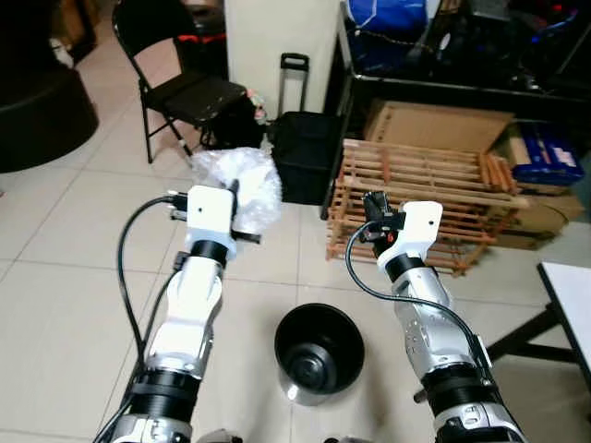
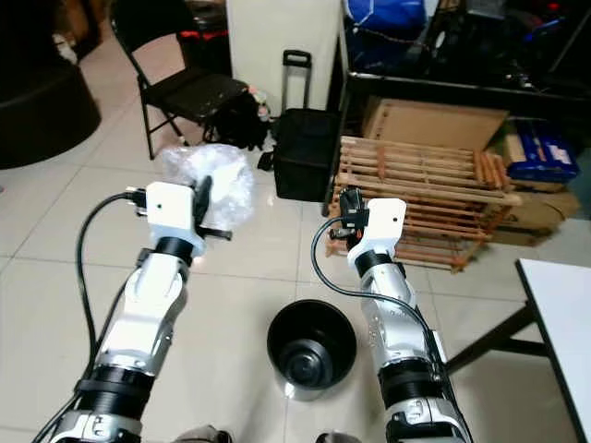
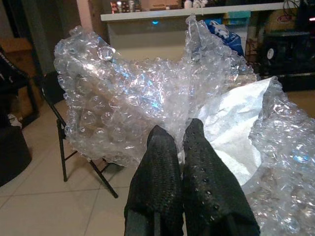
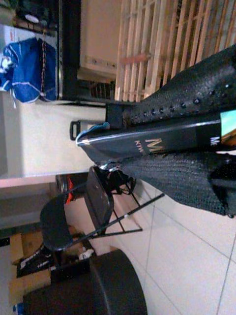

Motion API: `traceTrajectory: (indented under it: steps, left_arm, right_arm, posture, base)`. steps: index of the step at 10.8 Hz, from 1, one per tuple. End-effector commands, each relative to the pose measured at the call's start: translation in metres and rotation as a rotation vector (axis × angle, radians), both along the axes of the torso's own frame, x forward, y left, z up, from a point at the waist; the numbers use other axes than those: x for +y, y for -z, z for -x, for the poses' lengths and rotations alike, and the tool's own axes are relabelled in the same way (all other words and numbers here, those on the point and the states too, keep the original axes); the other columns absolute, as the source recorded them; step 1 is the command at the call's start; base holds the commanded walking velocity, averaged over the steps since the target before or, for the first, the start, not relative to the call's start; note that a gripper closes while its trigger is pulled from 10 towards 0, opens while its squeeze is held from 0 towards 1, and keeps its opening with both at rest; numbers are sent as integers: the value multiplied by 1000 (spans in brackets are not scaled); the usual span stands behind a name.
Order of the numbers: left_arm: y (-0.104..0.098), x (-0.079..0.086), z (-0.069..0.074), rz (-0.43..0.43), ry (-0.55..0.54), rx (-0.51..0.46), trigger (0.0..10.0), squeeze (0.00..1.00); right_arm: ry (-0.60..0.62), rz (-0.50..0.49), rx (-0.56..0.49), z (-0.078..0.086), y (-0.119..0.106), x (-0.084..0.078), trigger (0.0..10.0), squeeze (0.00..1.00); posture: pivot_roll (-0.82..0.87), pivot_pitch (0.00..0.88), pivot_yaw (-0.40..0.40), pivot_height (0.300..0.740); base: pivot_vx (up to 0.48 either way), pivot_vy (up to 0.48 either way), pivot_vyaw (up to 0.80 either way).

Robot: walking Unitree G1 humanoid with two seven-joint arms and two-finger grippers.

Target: Picking trash to rubbish bin

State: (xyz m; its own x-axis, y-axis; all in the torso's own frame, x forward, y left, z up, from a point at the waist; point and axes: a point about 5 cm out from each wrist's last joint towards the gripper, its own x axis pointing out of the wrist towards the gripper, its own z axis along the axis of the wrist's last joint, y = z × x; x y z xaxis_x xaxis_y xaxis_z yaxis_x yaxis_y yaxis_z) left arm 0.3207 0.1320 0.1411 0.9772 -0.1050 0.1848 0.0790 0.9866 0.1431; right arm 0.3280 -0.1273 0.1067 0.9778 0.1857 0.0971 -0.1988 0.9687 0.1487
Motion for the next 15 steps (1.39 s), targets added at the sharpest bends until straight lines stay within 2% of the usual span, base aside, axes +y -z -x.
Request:
traceTrajectory:
  steps: [1,11,15]
  left_arm:
    - [-1,-4,0,-2,11,-2,10000,0]
    - [-3,-5,-1,-1,11,-5,10000,0]
    - [-1,-6,0,5,23,-8,10000,0]
  right_arm:
    - [8,-1,2,0,1,-4,10000,0]
    - [6,0,1,0,1,-3,10000,0]
    - [5,7,20,0,6,-5,10000,0]
  posture:
    - [39,83,-62,740]
    - [38,84,-62,740]
    - [37,73,-59,740]
  base:
    - [341,0,0]
    - [345,0,0]
    - [0,0,0]
